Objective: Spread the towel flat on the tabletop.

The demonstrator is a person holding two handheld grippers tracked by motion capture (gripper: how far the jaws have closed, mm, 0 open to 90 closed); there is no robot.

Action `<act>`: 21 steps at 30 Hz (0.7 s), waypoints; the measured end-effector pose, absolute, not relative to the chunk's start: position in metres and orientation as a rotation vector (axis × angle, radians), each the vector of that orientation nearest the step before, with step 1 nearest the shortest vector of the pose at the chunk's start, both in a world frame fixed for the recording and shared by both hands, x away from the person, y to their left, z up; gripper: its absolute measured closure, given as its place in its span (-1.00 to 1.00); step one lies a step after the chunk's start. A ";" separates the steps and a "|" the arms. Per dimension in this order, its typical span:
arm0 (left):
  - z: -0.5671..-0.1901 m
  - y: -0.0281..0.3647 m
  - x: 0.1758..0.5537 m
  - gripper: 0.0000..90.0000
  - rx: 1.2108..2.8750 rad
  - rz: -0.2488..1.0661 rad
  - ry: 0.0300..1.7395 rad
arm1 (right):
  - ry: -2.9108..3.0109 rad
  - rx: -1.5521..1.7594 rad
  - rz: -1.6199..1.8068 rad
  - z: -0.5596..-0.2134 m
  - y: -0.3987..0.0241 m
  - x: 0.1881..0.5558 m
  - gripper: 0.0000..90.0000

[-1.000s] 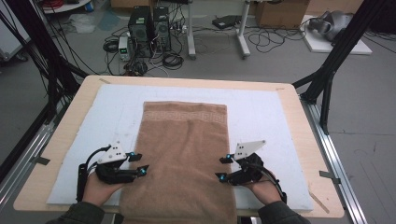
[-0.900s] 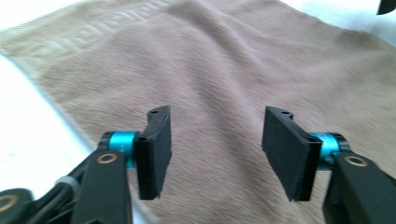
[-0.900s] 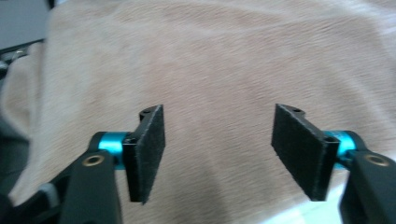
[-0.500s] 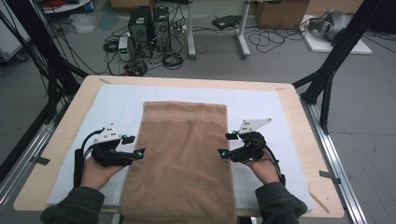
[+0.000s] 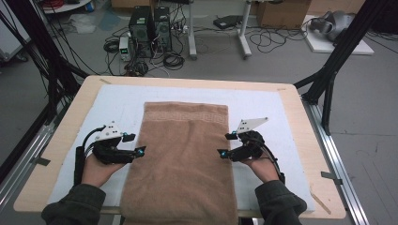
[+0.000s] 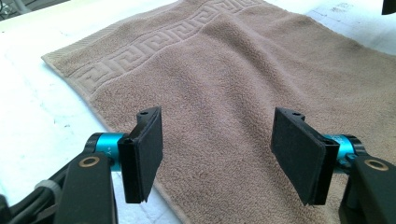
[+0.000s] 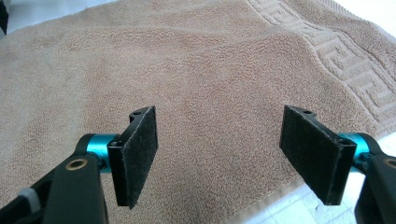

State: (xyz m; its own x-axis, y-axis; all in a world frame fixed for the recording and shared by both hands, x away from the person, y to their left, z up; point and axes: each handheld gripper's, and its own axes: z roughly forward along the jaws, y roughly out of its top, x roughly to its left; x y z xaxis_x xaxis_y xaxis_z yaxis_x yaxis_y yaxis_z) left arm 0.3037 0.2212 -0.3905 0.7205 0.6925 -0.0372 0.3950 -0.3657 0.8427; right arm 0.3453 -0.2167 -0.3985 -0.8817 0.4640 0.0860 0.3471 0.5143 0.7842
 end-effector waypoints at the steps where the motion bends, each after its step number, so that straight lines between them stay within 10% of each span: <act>1: -0.391 0.221 0.306 -0.23 2.002 0.407 0.832 | 2.613 0.696 1.294 -0.397 -0.216 0.347 -0.39; 21: -0.389 0.212 0.333 -0.20 1.982 0.425 0.852 | 2.644 0.688 1.220 -0.389 -0.203 0.374 -0.39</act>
